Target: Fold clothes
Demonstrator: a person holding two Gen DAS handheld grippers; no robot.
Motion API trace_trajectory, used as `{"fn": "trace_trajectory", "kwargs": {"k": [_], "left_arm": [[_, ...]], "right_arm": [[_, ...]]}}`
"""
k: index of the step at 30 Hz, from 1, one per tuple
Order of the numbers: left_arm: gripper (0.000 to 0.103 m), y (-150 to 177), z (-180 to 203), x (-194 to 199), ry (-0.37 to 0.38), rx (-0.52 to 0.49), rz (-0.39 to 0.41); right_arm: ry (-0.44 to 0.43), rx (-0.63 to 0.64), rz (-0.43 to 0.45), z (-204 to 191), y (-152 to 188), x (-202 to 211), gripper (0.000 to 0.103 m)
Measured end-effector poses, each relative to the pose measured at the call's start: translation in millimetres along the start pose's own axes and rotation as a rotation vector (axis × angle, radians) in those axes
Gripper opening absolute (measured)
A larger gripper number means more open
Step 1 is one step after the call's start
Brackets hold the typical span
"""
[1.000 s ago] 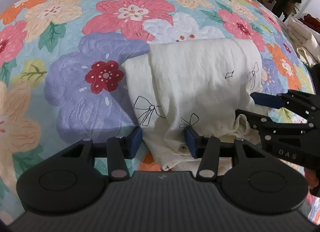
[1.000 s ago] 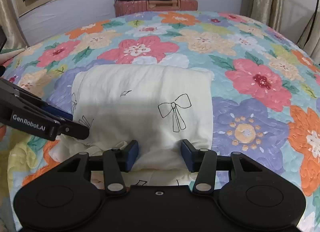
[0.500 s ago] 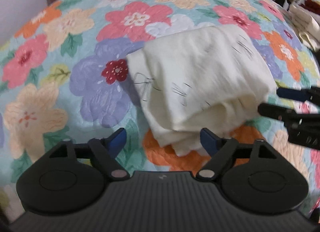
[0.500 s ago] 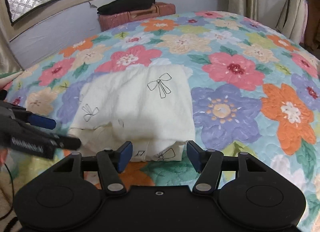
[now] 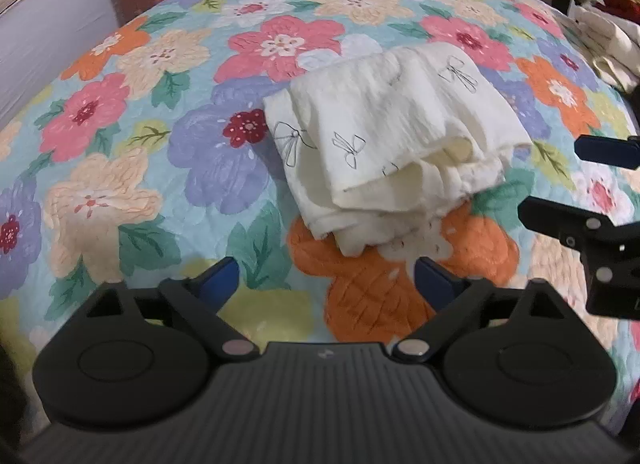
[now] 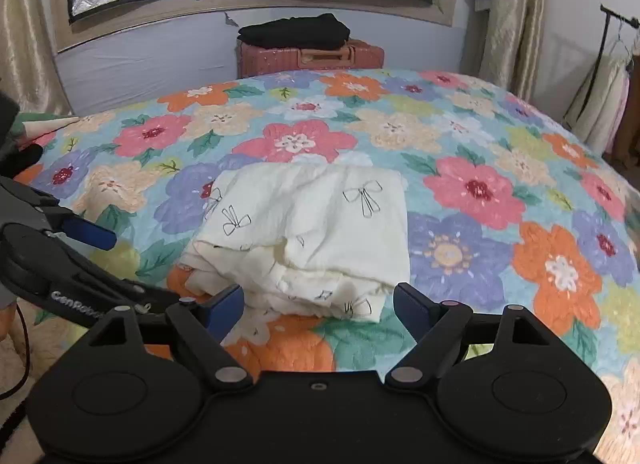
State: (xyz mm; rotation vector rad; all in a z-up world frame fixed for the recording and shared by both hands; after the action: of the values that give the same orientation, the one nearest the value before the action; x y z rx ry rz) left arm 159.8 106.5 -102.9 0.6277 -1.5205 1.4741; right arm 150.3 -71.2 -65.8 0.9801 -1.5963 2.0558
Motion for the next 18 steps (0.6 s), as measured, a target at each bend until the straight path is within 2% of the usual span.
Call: {"fn": "trace_trajectory", "kwargs": {"k": [6, 9, 13, 18], "left_arm": [[0.101, -4.3, 6.0, 7.9, -0.034, -0.035, 0.053], [0.102, -2.6, 8.8, 7.4, -0.014, -0.039, 0.038], [0.102, -1.4, 10.9, 3.5, -0.036, -0.051, 0.020], [0.103, -2.2, 9.4, 2.5, 0.008, -0.022, 0.008]], "right_arm": [[0.016, -0.066, 0.002, 7.4, 5.4, 3.7, 0.085], [0.018, -0.087, 0.009, 10.6, 6.8, 5.6, 0.085], [0.021, -0.110, 0.009, 14.3, 7.7, 6.1, 0.086], [-0.008, -0.115, -0.014, 12.8, 7.3, 3.4, 0.086]]}}
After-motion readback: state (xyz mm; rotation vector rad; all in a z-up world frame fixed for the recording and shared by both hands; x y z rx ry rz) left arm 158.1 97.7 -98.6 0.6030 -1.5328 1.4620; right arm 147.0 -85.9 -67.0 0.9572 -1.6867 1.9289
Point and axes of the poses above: each gripper's, at about its wrist camera, not at the fingertips, and x roughly against the way its jaws point, z to its right, y to its underside, the point moved 4 cm from there along -x, roughly the way its jaws point, and after that the axes turned 8 degrees about x, right-handed, at the moved point
